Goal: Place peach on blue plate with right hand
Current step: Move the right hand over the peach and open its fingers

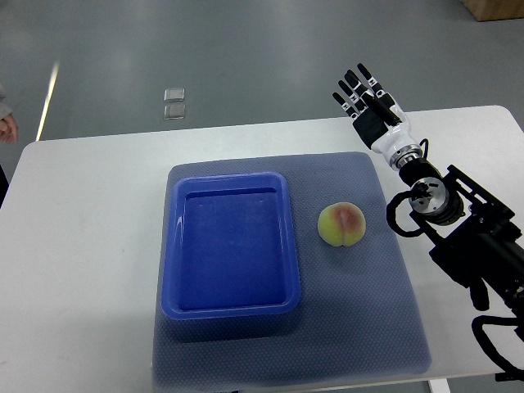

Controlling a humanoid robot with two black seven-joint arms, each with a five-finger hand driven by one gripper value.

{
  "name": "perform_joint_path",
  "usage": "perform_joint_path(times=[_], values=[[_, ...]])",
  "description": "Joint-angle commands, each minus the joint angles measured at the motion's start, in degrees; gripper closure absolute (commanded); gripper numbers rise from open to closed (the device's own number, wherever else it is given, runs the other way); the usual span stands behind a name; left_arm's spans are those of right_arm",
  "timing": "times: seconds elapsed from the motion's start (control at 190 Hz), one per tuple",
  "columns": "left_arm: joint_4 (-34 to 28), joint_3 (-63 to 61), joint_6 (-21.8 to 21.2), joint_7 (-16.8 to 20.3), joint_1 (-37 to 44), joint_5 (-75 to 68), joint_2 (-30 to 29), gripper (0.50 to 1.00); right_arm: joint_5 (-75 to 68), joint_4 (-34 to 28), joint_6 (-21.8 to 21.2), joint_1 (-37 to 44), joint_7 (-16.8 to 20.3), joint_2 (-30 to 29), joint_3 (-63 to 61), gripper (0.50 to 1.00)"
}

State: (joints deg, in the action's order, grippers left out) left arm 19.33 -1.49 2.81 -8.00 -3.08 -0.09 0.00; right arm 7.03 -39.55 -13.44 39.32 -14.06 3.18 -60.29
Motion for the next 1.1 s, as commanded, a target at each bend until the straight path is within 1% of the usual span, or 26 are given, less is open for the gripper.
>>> perform_joint_path(times=[0.0,0.399,0.514,0.656,0.661,0.714,0.772,0.777,0.787,0.882,0.887,0.971,1.024,1.029,1.097], values=[[0.09,-0.01,0.0,0.0,0.0,-0.09,0.0,0.5,0.0,0.0,0.0,0.14,0.0,-0.02,0.0,0.57],[-0.09,-0.01,0.0,0.0,0.0,0.09,0.0,0.5,0.09,-0.17,0.0,0.41,0.0,0.07,0.09,0.57],[-0.09,0.08,0.09,0.0,0.0,0.09,0.0,0.5,1.32,-2.46,0.0,0.58,0.26,0.86,0.27,0.57],[0.0,-0.01,0.09,0.0,0.0,0.09,0.0,0.5,4.39,-3.43,0.44,1.28,0.35,1.3,0.35,0.57],[0.18,-0.01,0.0,0.0,0.0,0.09,0.0,0.5,7.27,-3.77,0.35,1.89,0.44,1.82,0.44,0.57],[0.27,-0.01,0.0,0.0,0.0,0.0,0.0,0.5,10.63,-4.3,0.26,2.08,0.53,2.53,0.44,0.57],[0.27,-0.01,0.09,0.0,0.0,0.0,0.0,0.5,11.25,-4.48,0.17,2.08,0.53,2.62,0.44,0.57],[0.27,-0.01,0.0,0.0,0.0,0.0,0.0,0.5,14.03,-5.96,-0.09,2.25,0.7,3.31,0.88,0.57],[0.27,-0.01,0.0,0.0,0.0,0.0,0.0,0.5,14.58,-6.41,-0.09,2.25,0.79,3.58,1.14,0.57],[0.27,-0.01,0.0,0.0,0.0,0.0,0.0,0.5,16.35,-7.64,-0.18,2.6,0.88,4.73,2.55,0.57],[0.27,-0.01,0.0,0.0,0.0,0.0,0.0,0.5,17.83,-8.78,-0.27,4.26,0.88,6.9,5.68,0.57],[0.27,-0.01,0.0,0.0,0.0,0.0,0.0,0.5,19.42,-9.49,-1.76,7.43,0.88,10.7,14.05,0.57],[0.27,-0.01,0.0,0.0,0.0,0.0,0.0,0.5,19.42,-9.49,-1.76,7.44,0.88,10.7,14.06,0.57],[0.27,-0.01,0.0,0.0,0.0,0.0,0.0,0.5,20.64,-9.84,-3.68,10.22,0.96,13.4,19.28,0.57],[0.27,-0.01,0.09,0.0,0.0,0.0,0.0,0.5,22.94,-10.02,-5.8,13.59,1.76,17.03,25.67,0.57]])
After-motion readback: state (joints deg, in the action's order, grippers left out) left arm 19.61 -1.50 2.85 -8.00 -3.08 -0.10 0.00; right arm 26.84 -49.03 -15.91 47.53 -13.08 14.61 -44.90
